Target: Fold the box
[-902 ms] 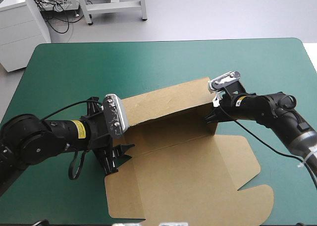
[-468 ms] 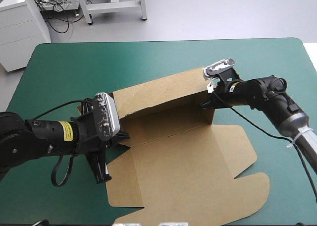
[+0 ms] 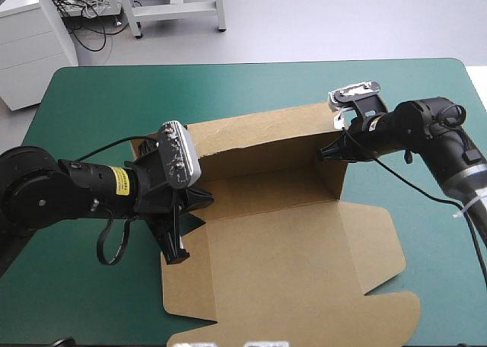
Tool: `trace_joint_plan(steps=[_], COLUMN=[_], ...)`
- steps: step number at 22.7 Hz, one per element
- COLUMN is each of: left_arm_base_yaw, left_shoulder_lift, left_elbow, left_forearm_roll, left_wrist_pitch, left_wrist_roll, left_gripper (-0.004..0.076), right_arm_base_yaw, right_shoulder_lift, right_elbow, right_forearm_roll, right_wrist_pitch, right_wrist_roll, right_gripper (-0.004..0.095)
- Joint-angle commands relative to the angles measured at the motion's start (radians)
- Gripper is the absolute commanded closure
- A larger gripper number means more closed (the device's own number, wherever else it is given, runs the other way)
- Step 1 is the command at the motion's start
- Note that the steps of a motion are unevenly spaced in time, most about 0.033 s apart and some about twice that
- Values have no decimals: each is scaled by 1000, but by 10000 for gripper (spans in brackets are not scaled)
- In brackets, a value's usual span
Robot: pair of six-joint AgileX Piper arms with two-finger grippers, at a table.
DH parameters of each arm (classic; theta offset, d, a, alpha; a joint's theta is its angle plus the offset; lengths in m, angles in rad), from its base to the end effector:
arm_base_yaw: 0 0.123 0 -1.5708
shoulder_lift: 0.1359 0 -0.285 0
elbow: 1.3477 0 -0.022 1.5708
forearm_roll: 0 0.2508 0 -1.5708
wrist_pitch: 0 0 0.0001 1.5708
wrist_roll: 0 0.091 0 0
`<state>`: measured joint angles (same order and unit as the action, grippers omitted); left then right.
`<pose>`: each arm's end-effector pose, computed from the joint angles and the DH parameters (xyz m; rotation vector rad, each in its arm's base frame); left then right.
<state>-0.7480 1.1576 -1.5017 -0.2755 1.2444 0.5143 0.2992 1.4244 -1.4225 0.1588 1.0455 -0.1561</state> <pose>0.1319 -0.1544 0.4587 1.4231 1.9155 -0.4639 0.2802 0.0995 0.3776 -0.5266 2.4772 0.2627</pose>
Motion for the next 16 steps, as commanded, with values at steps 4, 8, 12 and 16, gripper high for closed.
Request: trace_joint_plan(steps=[4,8,12,16], left_arm_base_yaw=[74,343,715,904], left_shoulder_lift=[-1,-12,-34,-43], left_elbow=[-55,-55,-55,-55], left_forearm_roll=[26,-85,-232,-142], left_wrist_pitch=[-37,-29,-15,-52], left_wrist_roll=[-21,8,39,-91], left_gripper=[728,729,731,731], right_arm_base_yaw=[-10,-10,-10,-10], right_shoulder_lift=[-29,-29,-29,14], right_elbow=[-41,-41,-41,-41], right_forearm_roll=[26,25,26,28], right_wrist_pitch=[1,26,90,161], right_wrist_roll=[20,38,71,91], right_gripper=[931,931,931,931])
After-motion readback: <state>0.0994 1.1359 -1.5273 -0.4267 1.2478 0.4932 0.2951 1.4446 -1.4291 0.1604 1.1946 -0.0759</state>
